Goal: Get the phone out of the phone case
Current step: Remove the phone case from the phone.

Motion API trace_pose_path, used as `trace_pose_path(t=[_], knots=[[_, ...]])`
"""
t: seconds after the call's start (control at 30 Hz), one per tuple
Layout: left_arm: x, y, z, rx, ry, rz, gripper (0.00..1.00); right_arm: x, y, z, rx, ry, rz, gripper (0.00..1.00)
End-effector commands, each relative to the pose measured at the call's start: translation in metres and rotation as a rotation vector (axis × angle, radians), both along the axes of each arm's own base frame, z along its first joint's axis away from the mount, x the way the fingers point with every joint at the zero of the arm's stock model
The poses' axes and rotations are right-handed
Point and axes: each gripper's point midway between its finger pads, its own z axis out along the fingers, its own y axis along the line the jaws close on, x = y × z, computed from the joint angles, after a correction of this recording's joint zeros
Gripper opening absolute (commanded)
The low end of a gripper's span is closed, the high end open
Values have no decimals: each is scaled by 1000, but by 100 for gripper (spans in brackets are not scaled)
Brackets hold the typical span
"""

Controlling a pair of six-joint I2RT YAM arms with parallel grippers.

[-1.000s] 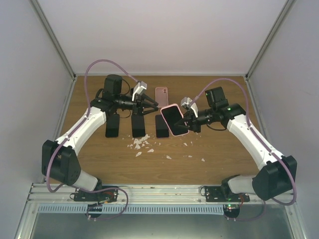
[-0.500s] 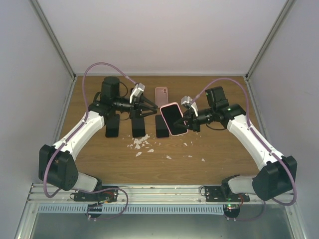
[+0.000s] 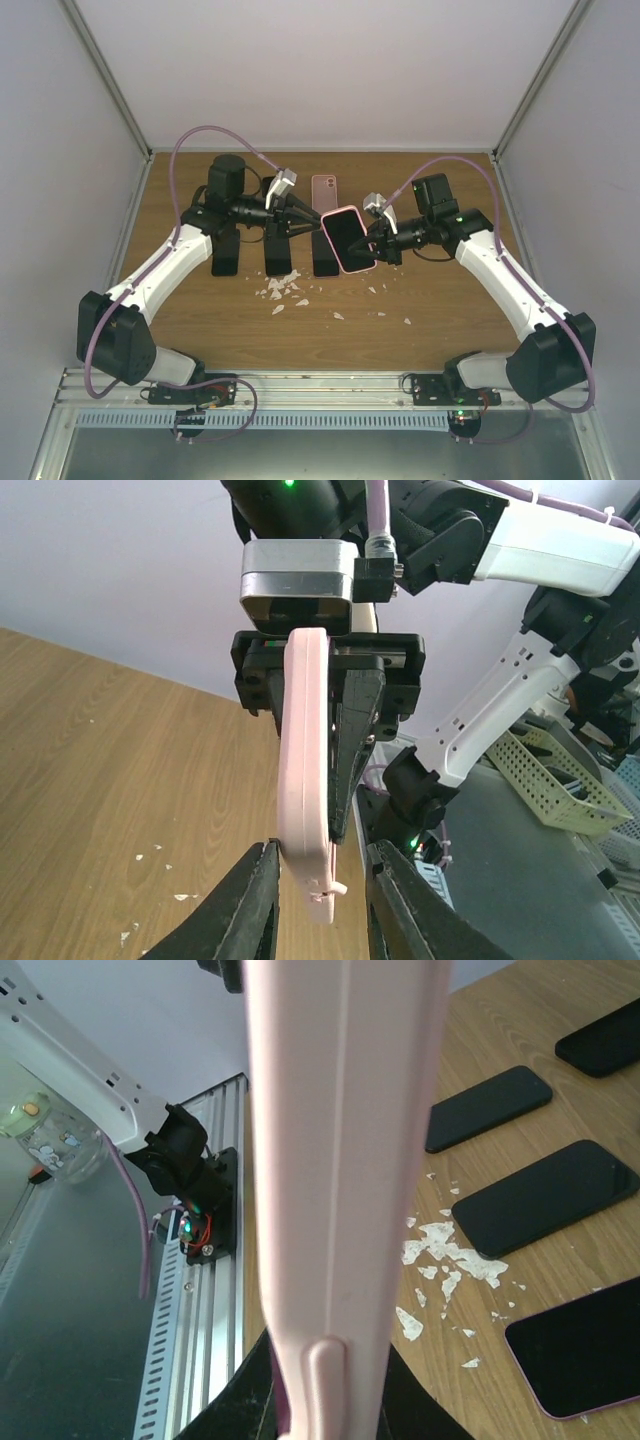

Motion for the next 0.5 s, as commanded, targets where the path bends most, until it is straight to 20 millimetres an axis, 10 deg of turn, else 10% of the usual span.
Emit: trace_pose_path(t=[0.0, 0.47], knots=[[-2, -3, 17, -22, -65, 3, 25, -6, 6, 13, 60, -19, 48, 1], [11, -4, 17, -14, -56, 44, 13, -8, 8, 12, 57, -21, 63, 1]])
